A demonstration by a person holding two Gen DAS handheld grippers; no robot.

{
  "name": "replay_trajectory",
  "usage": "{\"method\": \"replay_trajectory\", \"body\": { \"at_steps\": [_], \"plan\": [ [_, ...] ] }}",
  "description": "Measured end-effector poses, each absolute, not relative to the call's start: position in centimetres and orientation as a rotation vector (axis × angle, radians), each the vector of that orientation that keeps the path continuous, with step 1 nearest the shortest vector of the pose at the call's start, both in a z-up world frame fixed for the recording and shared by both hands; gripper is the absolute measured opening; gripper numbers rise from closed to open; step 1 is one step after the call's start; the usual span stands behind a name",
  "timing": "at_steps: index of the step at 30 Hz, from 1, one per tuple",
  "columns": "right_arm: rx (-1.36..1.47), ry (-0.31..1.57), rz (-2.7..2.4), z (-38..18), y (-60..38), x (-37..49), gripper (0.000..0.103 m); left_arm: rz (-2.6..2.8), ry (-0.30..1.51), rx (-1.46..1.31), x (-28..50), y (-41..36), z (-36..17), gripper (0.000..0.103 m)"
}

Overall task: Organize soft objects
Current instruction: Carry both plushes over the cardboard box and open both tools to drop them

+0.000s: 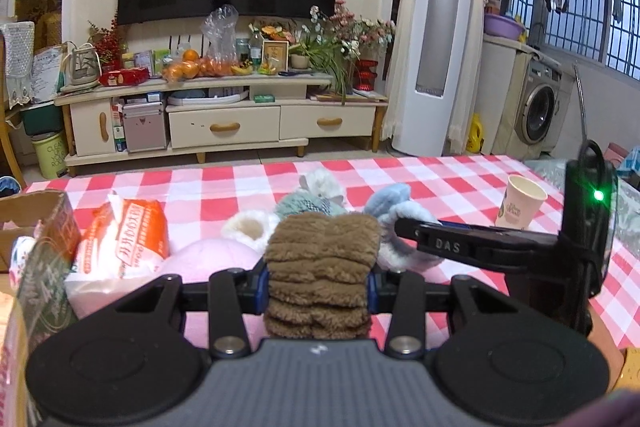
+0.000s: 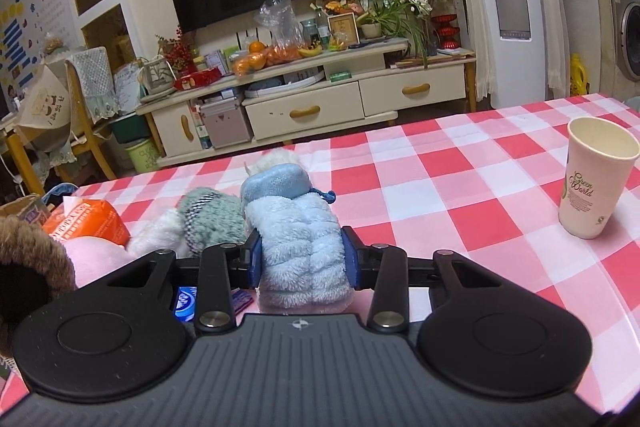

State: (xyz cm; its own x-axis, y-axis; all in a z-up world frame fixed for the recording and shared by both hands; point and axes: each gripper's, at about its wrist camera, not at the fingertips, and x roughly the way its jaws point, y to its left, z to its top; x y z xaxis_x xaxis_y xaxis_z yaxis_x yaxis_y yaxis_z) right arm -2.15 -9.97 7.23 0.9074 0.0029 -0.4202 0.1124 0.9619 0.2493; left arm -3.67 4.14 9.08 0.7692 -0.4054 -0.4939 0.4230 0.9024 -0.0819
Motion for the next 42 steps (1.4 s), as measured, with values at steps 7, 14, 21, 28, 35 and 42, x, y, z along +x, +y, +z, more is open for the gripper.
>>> {"method": "replay_trajectory", "body": {
  "at_steps": [7,14,21,28,35,42],
  "plan": [
    [0.292,0.409,-0.04,7.7,-9.3,-3.0,0.048,-0.423,0.503,0.009,-3.9,5.9,9.8,0.041],
    [0.328,0.389,0.024,8.4,-8.3,-3.5,0.048,-0.391,0.479,-0.024,-4.0,7.8,10.4,0.041],
    [0.341,0.374,0.105,9.4,-6.6,-3.8,0.048,-0.359,0.458,-0.061,-4.1,9.8,11.1,0.041],
    [0.334,0.358,0.184,10.8,-4.6,-3.4,0.048,-0.315,0.429,-0.11,-4.3,12.7,11.8,0.041],
    [0.32,0.346,0.256,11.8,-2.3,-2.7,0.048,-0.251,0.399,-0.167,-4.5,16.2,12.6,0.041],
    [0.277,0.336,0.335,12.6,0.4,-1.2,0.048,-0.153,0.378,-0.205,-4.3,19.5,12.8,0.041]
  ]
}}
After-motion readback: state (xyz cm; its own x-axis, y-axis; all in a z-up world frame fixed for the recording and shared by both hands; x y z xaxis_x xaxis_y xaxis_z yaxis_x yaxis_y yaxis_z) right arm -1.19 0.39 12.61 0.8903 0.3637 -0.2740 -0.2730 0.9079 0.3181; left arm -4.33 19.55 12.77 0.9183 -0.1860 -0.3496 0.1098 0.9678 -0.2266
